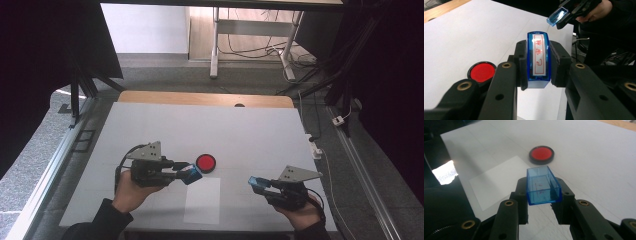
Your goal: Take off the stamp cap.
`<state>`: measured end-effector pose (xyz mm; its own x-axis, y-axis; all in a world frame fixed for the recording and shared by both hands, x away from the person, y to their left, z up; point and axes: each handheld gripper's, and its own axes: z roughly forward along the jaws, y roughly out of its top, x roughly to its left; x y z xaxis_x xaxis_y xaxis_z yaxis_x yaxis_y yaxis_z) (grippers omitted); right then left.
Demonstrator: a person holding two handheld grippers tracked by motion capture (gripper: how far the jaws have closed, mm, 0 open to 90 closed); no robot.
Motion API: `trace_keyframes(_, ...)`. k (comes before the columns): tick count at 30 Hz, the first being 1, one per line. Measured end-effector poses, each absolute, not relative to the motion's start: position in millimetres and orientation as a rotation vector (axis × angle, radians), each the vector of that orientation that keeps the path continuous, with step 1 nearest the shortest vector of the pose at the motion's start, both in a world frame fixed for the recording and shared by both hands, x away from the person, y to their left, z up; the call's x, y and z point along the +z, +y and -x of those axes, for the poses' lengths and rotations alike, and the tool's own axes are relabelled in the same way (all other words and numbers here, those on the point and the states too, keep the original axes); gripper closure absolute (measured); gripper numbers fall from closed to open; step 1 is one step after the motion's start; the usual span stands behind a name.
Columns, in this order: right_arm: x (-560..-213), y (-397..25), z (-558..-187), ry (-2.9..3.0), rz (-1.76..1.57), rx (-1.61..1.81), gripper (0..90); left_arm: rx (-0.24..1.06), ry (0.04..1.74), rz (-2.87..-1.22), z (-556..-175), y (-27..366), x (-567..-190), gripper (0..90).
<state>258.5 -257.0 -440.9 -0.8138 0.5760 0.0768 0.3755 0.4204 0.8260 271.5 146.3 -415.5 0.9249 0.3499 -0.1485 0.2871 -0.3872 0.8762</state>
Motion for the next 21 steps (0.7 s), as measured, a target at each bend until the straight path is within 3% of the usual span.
trace_keyframes(21,-451,-301,-246,2.363,-1.047,1.3,68.3,0.108,0.509,-2.017,-275,144,-415,70.8)
